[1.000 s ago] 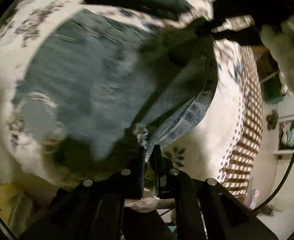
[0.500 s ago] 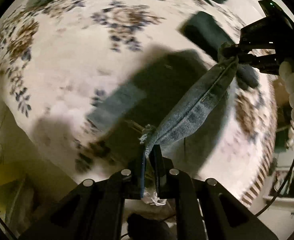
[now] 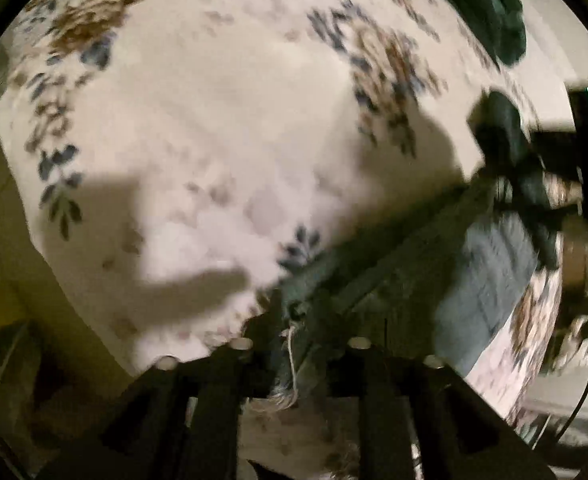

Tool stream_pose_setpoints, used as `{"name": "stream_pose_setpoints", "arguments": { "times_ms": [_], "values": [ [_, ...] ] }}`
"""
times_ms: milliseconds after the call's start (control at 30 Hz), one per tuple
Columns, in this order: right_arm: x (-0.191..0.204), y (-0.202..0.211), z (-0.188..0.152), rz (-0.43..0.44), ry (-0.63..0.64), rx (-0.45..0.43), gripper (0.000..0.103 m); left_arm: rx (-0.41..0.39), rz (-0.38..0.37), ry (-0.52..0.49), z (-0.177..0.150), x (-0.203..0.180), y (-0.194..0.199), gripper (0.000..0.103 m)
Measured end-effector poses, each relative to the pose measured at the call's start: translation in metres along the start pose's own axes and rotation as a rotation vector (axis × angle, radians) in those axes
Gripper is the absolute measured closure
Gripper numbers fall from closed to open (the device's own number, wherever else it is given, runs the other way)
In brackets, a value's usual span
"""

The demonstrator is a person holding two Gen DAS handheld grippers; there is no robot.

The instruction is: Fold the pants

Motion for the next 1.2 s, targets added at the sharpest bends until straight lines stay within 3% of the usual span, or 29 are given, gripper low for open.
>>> {"name": "stream_pose_setpoints", "arguments": {
  "times_ms": [67, 133, 167, 267, 467, 567, 700, 767, 900, 1133, 1200],
  "values": [
    [-0.003, 0.013, -0.01, 0.019, 0.012, -0.023, 0.027, -0.01, -0.02, 0.033, 0.003, 0.002, 0.006, 0.043],
    [-0.013, 0.026, -0.02, 0.027, 0.011, -0.049, 0.004, -0.017, -0.041, 0.08, 0.0, 0.005, 0.012, 0.036],
    [-0.021, 0.033, -0.028, 0.035, 0.006, -0.064, 0.0, -0.02, -0.047, 0.105, -0.005, 0.006, 0.015, 0.036],
    [-0.049, 0.048, -0.052, 0.032, 0.006, -0.093, 0.0, -0.003, -0.073, 0.193, -0.031, 0.005, 0.02, 0.036],
    [-0.091, 0.047, -0.104, 0.09, 0.059, -0.054, 0.0, 0.104, -0.132, 0.403, -0.126, -0.015, 0.016, 0.036],
    [-0.108, 0.043, -0.124, 0.113, 0.12, -0.039, 0.0, 0.182, -0.169, 0.498, -0.174, -0.037, -0.002, 0.036],
    [-0.134, 0.034, -0.145, 0.154, 0.167, -0.025, 0.0, 0.25, -0.266, 0.733, -0.216, -0.059, -0.039, 0.036],
    [-0.146, 0.03, -0.15, 0.177, 0.177, -0.025, 0.0, 0.245, -0.327, 0.841, -0.219, -0.063, -0.053, 0.036],
    [-0.163, 0.021, -0.151, 0.23, 0.186, -0.037, 0.0, 0.145, -0.46, 1.064, -0.201, -0.055, -0.079, 0.037],
    [-0.159, -0.014, -0.119, 0.383, 0.14, -0.076, 0.0, 0.048, -0.469, 1.242, -0.182, -0.032, -0.089, 0.039],
    [-0.151, -0.024, -0.107, 0.441, 0.12, -0.101, 0.0, 0.026, -0.445, 1.25, -0.176, -0.034, -0.085, 0.045]
  ]
}}
Point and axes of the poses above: each gripper's, at about its wrist camera, not at the fingertips, and y roughly against the way its jaws point, x to its left, z to its top, the point moved 7 cm from there along -y, roughly the way its jaws point, and after that the axes turned 15 degrees about y, right-handed, at the moved point
